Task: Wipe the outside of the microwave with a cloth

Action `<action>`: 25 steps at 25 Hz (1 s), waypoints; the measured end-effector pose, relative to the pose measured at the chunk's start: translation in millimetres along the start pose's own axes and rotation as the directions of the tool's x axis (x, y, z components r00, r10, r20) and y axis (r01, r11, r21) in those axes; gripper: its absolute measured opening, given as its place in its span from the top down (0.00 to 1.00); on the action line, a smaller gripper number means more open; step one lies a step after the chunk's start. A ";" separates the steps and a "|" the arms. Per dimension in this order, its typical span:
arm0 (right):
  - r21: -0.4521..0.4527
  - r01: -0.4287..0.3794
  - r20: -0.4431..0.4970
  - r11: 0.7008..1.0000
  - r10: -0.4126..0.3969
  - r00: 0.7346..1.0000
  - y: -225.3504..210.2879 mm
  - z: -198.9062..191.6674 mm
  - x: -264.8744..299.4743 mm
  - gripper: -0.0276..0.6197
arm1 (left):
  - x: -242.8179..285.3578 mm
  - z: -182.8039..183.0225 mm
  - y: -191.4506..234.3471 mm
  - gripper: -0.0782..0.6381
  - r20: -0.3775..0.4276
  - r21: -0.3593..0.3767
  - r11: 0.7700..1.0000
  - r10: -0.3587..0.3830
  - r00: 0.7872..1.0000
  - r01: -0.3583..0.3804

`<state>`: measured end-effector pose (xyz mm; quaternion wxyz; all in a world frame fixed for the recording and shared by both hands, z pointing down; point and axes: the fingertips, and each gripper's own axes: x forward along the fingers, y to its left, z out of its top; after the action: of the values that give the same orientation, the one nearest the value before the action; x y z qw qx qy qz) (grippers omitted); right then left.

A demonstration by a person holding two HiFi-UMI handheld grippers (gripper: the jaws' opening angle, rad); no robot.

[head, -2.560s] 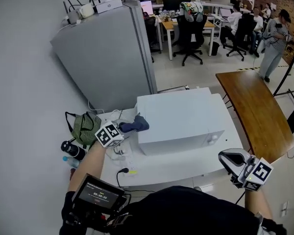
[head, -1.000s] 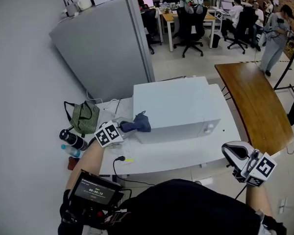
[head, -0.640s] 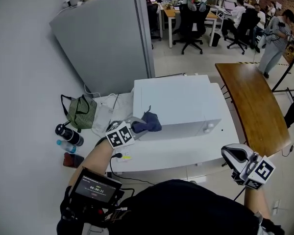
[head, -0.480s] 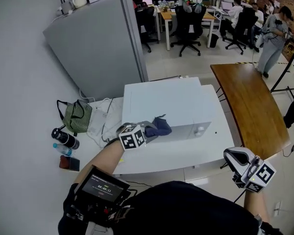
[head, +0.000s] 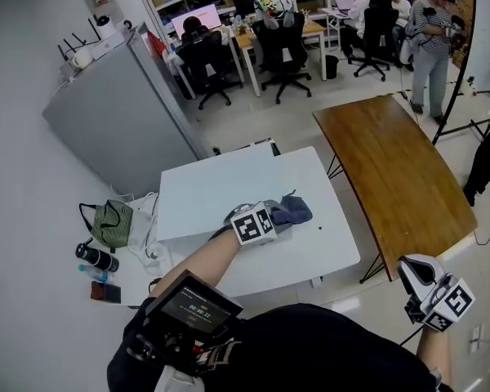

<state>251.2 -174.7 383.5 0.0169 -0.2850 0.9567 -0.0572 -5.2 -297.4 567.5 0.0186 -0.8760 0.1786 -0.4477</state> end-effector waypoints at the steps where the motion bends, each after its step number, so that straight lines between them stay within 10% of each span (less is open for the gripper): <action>1: 0.002 0.001 0.006 1.000 -0.001 1.000 -5.0 0.8 -4.4 0.95 | 10.2 8.9 3.2 0.82 -0.021 -0.003 1.000 -0.001 1.000 0.001; 6: 0.001 -0.023 0.027 1.000 0.023 0.999 -9.0 2.9 -7.6 0.95 | 14.0 29.3 1.4 0.82 -0.009 -0.003 1.000 0.023 1.000 -0.023; 11: 0.007 -0.094 0.040 0.996 0.094 0.995 1.5 1.8 26.9 0.95 | -71.5 -14.4 -0.4 0.81 0.079 -0.112 0.964 0.250 0.965 -0.241; 14: 0.007 -0.161 0.036 0.987 0.160 0.986 24.9 1.8 64.4 0.95 | -136.2 -89.0 -19.7 0.82 0.108 -0.397 0.858 0.396 0.912 -0.326; 17: -0.012 -0.222 0.013 0.975 0.222 0.975 59.2 4.5 108.7 0.95 | -196.7 -181.6 -45.5 0.81 0.098 -0.689 0.648 0.525 0.845 -0.323; 20: -0.035 -0.274 -0.022 0.961 0.273 0.962 108.0 5.5 154.6 0.95 | -248.5 -275.0 -54.9 0.81 0.027 -0.829 0.445 0.637 0.770 -0.339; 22: -0.049 -0.302 -0.050 0.952 0.300 0.953 145.4 4.3 181.8 0.95 | -267.3 -313.0 -56.1 0.81 0.011 -0.853 0.395 0.667 0.745 -0.342; 25: -0.070 -0.320 -0.092 0.945 0.313 0.945 198.6 0.1 215.5 0.95 | -268.4 -331.9 -48.4 0.82 0.059 -0.835 0.446 0.653 0.755 -0.321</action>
<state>-37.1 -127.7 359.8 -0.0243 -0.1256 0.9915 -0.0251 -397.1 -121.4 566.7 -0.2014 -0.7668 0.5974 -0.1209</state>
